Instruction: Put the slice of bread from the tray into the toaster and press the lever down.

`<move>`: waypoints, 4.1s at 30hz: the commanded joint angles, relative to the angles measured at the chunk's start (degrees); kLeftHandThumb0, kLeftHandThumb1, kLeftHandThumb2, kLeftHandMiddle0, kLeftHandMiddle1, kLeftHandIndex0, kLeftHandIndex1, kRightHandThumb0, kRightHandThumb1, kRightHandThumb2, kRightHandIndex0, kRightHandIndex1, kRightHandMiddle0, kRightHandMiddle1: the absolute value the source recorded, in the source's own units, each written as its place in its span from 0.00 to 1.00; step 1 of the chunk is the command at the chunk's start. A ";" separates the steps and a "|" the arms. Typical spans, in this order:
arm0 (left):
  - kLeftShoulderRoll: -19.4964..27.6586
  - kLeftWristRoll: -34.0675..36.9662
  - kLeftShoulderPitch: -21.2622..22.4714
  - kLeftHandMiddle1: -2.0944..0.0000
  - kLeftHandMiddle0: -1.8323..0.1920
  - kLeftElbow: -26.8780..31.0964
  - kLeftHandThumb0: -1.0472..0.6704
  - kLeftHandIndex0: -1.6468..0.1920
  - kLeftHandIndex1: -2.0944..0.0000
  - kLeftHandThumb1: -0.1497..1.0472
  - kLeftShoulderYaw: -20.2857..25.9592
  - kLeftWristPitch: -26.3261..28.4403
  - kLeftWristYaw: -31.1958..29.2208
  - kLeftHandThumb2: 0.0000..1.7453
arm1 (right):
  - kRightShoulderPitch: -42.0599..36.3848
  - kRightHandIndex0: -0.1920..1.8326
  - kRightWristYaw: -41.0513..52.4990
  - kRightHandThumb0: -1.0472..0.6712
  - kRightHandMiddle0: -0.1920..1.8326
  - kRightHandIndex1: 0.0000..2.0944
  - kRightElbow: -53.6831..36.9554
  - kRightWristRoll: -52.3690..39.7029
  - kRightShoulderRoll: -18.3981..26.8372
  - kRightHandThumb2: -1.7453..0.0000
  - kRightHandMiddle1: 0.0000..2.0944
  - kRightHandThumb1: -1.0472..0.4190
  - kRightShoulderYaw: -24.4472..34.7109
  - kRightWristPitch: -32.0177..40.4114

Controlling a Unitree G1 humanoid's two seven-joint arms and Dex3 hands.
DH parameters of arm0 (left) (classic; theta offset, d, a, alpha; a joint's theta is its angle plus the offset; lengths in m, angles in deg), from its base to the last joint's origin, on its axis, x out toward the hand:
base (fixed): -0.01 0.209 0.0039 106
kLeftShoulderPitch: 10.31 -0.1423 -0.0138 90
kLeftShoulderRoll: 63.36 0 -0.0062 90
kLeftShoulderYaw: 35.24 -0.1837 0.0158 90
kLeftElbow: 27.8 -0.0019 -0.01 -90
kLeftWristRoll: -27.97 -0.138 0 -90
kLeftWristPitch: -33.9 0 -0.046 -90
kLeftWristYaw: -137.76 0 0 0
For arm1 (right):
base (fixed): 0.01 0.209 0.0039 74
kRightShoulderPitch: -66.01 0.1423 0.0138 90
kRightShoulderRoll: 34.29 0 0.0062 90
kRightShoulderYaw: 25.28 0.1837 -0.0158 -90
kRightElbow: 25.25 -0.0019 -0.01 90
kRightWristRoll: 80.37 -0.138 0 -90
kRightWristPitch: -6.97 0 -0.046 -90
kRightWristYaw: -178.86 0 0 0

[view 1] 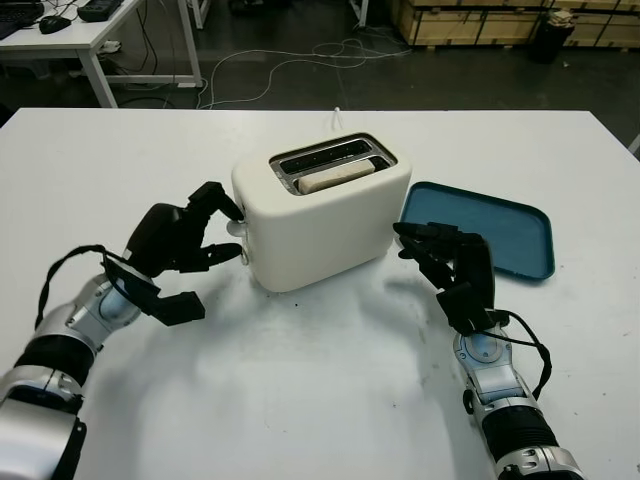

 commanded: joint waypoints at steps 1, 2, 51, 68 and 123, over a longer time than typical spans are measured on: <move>-2.26 -0.48 -2.77 0.17 0.37 -1.38 0.23 0.52 0.41 0.89 -2.23 0.74 -5.60 0.16 | 0.74 0.59 0.04 0.29 0.70 0.43 0.19 -0.72 -0.26 0.98 0.00 0.09 0.31 -1.45; -2.56 0.59 -3.10 0.17 0.38 -1.47 0.24 0.50 0.43 0.89 -2.27 0.55 -6.62 0.16 | 0.74 0.59 0.04 0.29 0.70 0.43 0.25 -0.74 -0.28 0.98 0.00 0.09 0.32 -1.43; -3.43 -0.12 -3.37 0.17 0.40 7.62 0.17 0.43 0.17 0.89 0.68 3.84 -6.20 0.34 | 0.48 0.59 -0.27 0.30 0.70 0.43 0.04 -0.34 -0.88 0.98 0.00 0.09 0.40 -0.83; -7.36 -1.50 -4.36 0.17 0.35 6.08 0.18 0.36 0.17 0.89 -0.45 10.39 -4.46 0.34 | 0.06 0.59 -0.41 0.30 0.70 0.42 -0.46 -0.39 -1.18 0.98 0.00 0.09 0.50 -0.37; -4.82 2.96 -0.18 0.17 0.37 1.52 0.21 0.36 0.18 0.89 1.45 11.33 -1.07 0.29 | 0.15 0.58 0.06 0.30 0.70 0.41 -0.35 -0.52 -1.18 0.99 0.00 0.09 0.43 0.27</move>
